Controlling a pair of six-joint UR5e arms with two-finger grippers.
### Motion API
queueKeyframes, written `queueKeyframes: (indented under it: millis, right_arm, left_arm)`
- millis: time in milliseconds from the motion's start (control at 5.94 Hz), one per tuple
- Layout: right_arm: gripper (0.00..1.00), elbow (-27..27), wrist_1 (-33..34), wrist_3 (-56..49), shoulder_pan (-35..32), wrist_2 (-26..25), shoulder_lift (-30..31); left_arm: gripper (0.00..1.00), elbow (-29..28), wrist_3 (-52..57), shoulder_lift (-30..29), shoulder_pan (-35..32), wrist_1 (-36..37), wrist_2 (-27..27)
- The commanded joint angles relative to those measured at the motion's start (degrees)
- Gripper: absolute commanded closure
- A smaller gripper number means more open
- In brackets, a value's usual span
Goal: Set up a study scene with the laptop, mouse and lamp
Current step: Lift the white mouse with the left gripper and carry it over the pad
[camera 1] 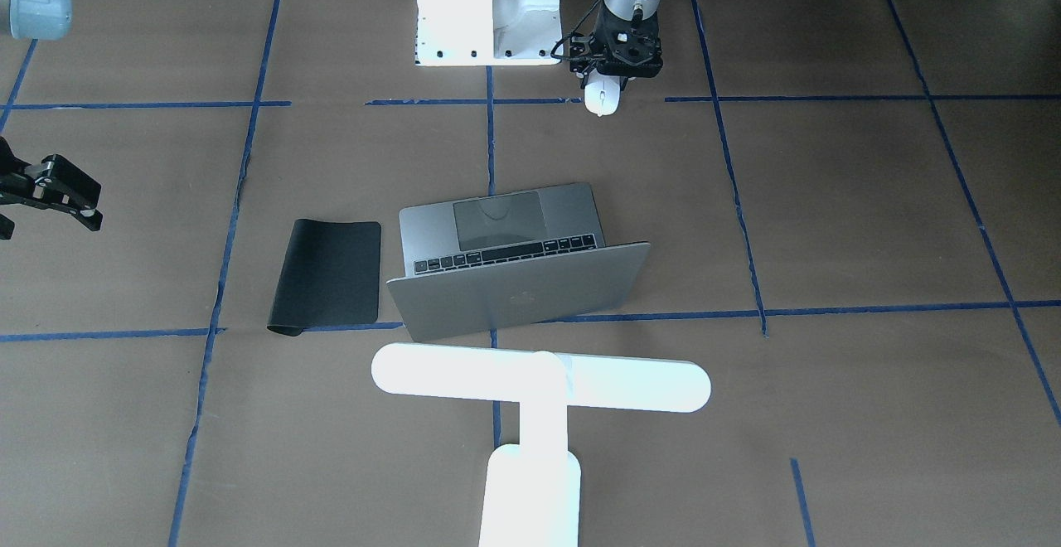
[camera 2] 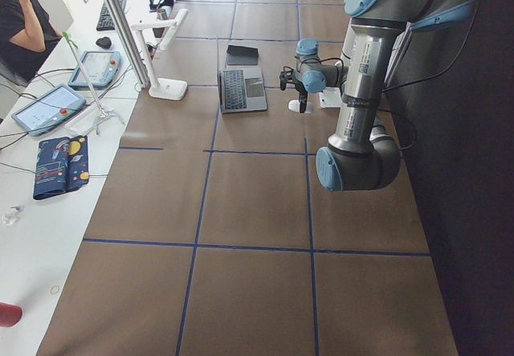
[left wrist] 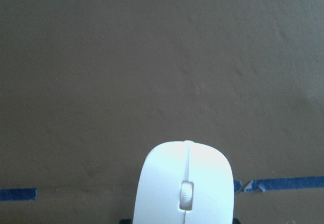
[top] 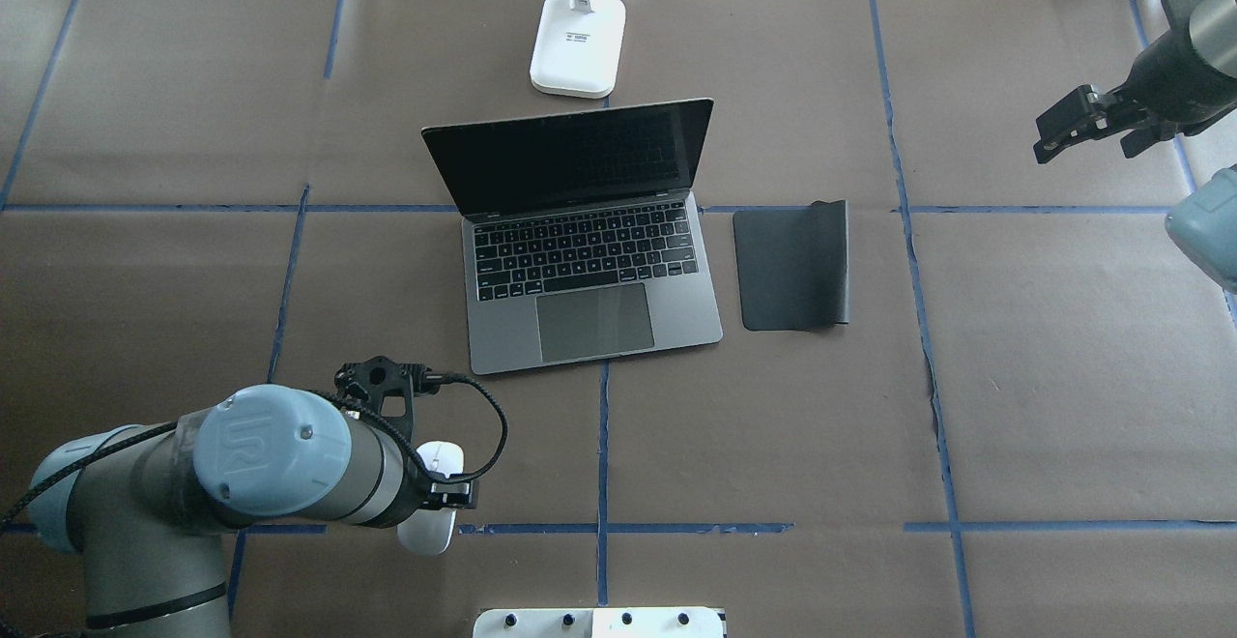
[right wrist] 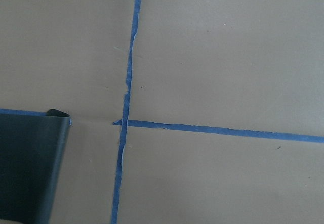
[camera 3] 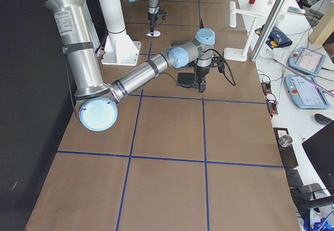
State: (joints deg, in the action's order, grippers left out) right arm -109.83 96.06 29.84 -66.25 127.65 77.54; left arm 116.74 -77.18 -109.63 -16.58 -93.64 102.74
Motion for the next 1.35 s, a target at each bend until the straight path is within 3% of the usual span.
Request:
queueKeyframes:
  millis: [0,505,841,1010,1178]
  right_arm:
    - [0.0,-1.79,0.0,-8.42,-3.34,0.14,5.31]
    - [0.0,-1.7,-0.53,-23.31,-10.47,1.72,15.51]
    - [0.0,-1.09,-0.53,-28.33,-14.16,2.69,20.27]
    - [0.0,-0.48,-0.53,-28.34,-15.57,3.56,20.98]
    - [0.0,-0.38,-0.53,-28.34,-15.93,3.57,20.99]
  left_arm:
    - [0.98,-8.67,1.85,-11.77,-3.45,0.03,-0.17]
    - [0.99,-24.84,-3.12,-30.93,-4.68,-0.32,-1.31]
    - [0.99,-41.78,-3.77,-46.14,-6.09,-0.93,-1.49]
    - [1.0,-47.51,-4.12,-49.42,-6.71,-3.72,-1.49]
    - [1.0,-55.14,-4.12,-51.63,-7.15,-11.67,-2.97]
